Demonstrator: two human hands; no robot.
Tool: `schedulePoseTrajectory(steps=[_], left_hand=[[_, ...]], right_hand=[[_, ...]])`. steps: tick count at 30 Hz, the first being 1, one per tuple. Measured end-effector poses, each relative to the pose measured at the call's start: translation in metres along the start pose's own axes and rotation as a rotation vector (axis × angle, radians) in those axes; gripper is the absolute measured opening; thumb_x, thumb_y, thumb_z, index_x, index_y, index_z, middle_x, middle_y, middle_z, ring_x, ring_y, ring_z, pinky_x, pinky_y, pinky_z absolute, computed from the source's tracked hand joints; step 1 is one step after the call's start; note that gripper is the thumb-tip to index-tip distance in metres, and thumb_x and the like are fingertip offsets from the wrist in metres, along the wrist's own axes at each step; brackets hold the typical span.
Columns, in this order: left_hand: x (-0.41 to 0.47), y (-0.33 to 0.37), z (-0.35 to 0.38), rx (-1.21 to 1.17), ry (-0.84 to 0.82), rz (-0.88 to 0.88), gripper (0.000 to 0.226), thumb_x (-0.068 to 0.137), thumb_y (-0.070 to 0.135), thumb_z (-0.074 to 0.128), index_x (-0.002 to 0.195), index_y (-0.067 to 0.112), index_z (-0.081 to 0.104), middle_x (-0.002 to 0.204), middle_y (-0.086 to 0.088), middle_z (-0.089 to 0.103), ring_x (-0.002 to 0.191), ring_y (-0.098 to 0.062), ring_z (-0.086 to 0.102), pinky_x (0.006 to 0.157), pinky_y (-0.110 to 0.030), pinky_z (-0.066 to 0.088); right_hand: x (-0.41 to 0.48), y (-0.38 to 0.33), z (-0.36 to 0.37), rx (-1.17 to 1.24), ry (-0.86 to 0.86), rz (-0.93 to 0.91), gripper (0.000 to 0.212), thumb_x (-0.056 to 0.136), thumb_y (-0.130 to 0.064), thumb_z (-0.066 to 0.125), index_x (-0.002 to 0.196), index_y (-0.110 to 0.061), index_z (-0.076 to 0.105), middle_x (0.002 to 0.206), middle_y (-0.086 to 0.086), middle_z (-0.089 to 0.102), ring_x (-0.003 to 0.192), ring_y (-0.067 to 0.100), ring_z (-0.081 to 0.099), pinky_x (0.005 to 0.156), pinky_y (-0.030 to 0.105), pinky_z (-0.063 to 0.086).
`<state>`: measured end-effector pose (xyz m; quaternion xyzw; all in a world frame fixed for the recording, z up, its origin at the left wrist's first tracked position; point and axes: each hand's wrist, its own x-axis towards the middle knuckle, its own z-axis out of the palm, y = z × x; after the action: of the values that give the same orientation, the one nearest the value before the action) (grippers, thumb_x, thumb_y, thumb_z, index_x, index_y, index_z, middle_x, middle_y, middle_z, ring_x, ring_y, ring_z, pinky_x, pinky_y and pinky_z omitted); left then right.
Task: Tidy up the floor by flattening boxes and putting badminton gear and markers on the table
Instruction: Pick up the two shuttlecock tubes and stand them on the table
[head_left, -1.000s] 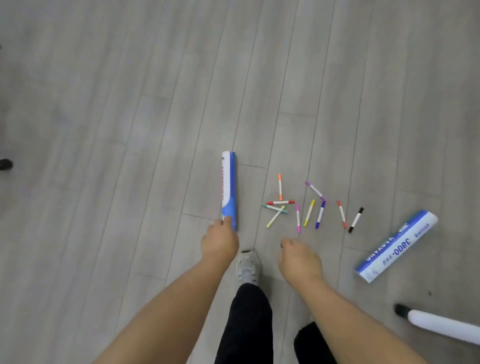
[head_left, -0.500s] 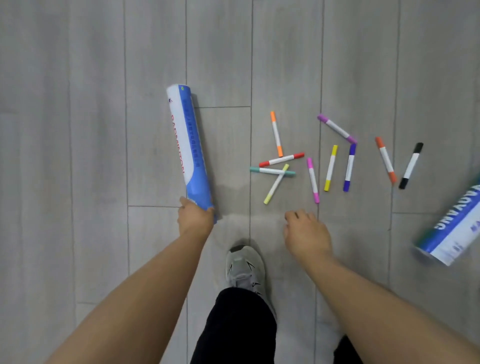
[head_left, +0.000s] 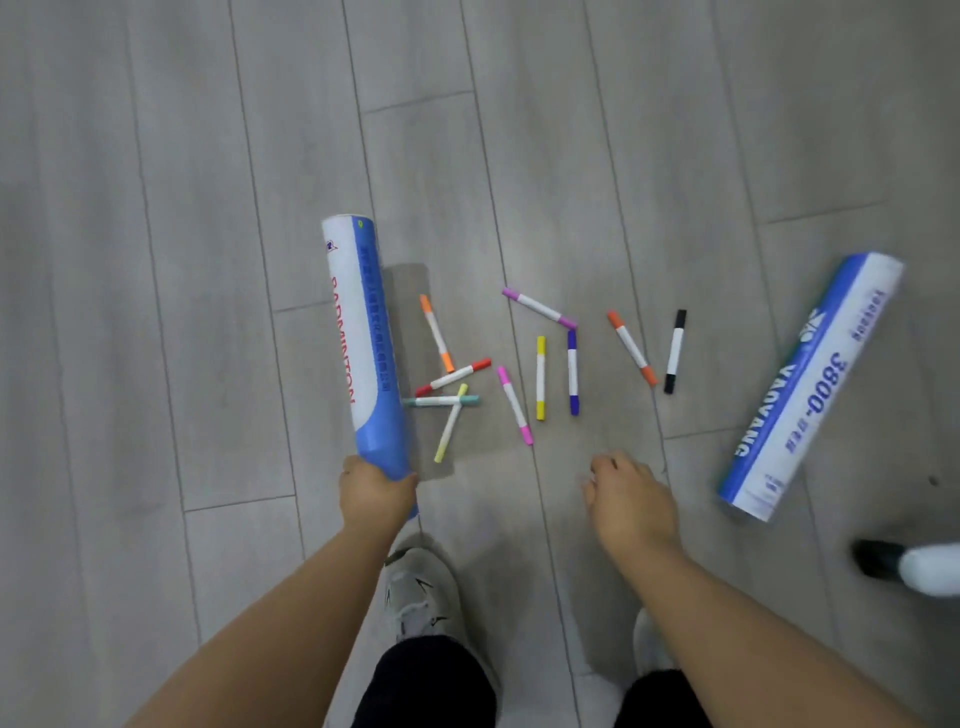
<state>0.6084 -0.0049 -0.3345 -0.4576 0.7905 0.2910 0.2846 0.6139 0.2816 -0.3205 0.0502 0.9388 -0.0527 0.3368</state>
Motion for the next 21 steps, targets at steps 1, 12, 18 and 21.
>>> schedulePoseTrajectory(steps=[1,12,18,21], left_hand=[[-0.014,0.012,0.007,0.038,-0.023,0.048,0.063,0.069,0.026,0.080,0.114,-0.002,0.047,0.108,-0.022,0.056,0.095,-0.040,0.060,0.078,-0.043,0.054],[-0.148,0.140,0.154,0.141,-0.224,0.393,0.057,0.074,0.019,0.076,0.120,-0.001,0.048,0.113,-0.018,0.058,0.102,-0.036,0.060,0.080,-0.041,0.053],[-0.143,0.133,0.215,0.188,-0.287,0.467,0.057,0.078,0.022,0.075,0.122,0.005,0.045,0.116,-0.015,0.054,0.104,-0.032,0.058,0.083,-0.042,0.055],[-0.132,0.120,0.226,0.248,-0.288,0.488,0.056,0.078,0.025,0.076,0.121,0.007,0.044,0.115,-0.013,0.054,0.103,-0.031,0.058,0.084,-0.044,0.055]], right_hand=[[-0.004,0.014,-0.012,0.002,0.004,0.031,0.020,0.095,-0.022,0.050,0.113,-0.019,0.058,0.114,0.005,0.058,0.105,0.027,0.056,0.074,0.034,0.043],[-0.013,0.158,-0.044,0.353,0.110,0.445,0.033,0.095,-0.032,0.054,0.121,-0.012,0.051,0.117,0.011,0.055,0.105,0.031,0.054,0.075,0.039,0.049],[0.024,0.186,0.013,0.638,0.132,0.668,0.059,0.086,-0.035,0.070,0.130,-0.009,0.041,0.125,0.015,0.050,0.110,0.035,0.054,0.082,0.043,0.049],[0.042,0.185,0.034,0.823,0.153,0.799,0.067,0.077,-0.033,0.078,0.125,-0.008,0.041,0.122,0.017,0.054,0.106,0.039,0.058,0.083,0.046,0.052]])
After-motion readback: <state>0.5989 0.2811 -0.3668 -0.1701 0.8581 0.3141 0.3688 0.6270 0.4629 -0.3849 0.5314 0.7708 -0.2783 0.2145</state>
